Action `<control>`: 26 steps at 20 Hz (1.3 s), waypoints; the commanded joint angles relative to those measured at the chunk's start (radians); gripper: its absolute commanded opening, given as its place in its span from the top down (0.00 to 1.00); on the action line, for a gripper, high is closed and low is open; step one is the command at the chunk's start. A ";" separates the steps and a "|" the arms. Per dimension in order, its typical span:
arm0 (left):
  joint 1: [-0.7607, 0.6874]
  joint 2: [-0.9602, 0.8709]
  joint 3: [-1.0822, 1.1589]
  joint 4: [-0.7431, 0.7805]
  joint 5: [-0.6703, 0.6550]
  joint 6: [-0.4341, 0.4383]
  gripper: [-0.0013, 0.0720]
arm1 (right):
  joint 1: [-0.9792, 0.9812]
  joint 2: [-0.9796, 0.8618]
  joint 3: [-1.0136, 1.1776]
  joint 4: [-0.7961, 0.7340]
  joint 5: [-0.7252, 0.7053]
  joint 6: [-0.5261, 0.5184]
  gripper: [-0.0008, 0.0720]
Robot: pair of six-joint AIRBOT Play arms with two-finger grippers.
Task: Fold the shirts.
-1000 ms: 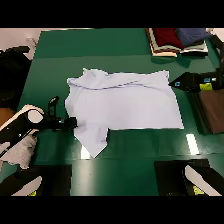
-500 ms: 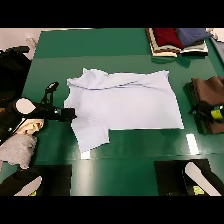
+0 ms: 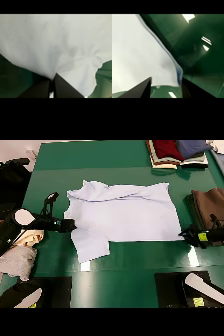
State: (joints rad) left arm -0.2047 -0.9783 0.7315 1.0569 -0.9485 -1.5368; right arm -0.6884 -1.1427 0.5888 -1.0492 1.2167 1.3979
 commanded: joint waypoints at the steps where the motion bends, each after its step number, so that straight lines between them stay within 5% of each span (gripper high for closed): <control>1: 0.000 0.001 0.001 -0.019 0.002 0.000 0.95 | 0.127 -0.068 0.035 0.008 -0.106 -0.003 0.63; 3: 0.000 0.001 0.002 -0.018 0.002 0.000 0.95 | 0.212 -0.069 0.076 0.008 -0.136 -0.003 0.79; 4: 0.000 0.001 0.008 -0.012 0.003 -0.002 0.95 | 0.248 -0.060 0.099 0.007 -0.140 -0.003 0.96; 7: 0.000 0.001 0.144 0.072 -0.065 -0.032 0.95 | 0.337 0.039 0.216 0.008 -0.112 -0.005 0.96; 11: 0.000 0.003 0.591 0.207 -0.245 -0.032 0.95 | 0.387 0.255 0.519 0.008 -0.081 -0.011 0.96; 18: 0.000 0.130 1.335 0.251 -0.257 -0.026 0.95 | 0.388 0.478 1.013 -0.002 -0.082 -0.011 0.97; 23: 0.000 0.173 1.424 0.325 -0.232 -0.028 0.95 | 0.388 0.446 1.215 -0.134 0.004 0.061 0.97; 26: 0.000 0.164 1.285 0.362 -0.230 -0.029 0.95 | 0.388 0.328 1.333 -0.122 0.156 0.072 0.97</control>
State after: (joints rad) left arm -0.2054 -0.8173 2.0747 1.3705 -1.1828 -1.5658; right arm -0.3004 -0.7395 1.8088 -1.1439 1.2446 1.4414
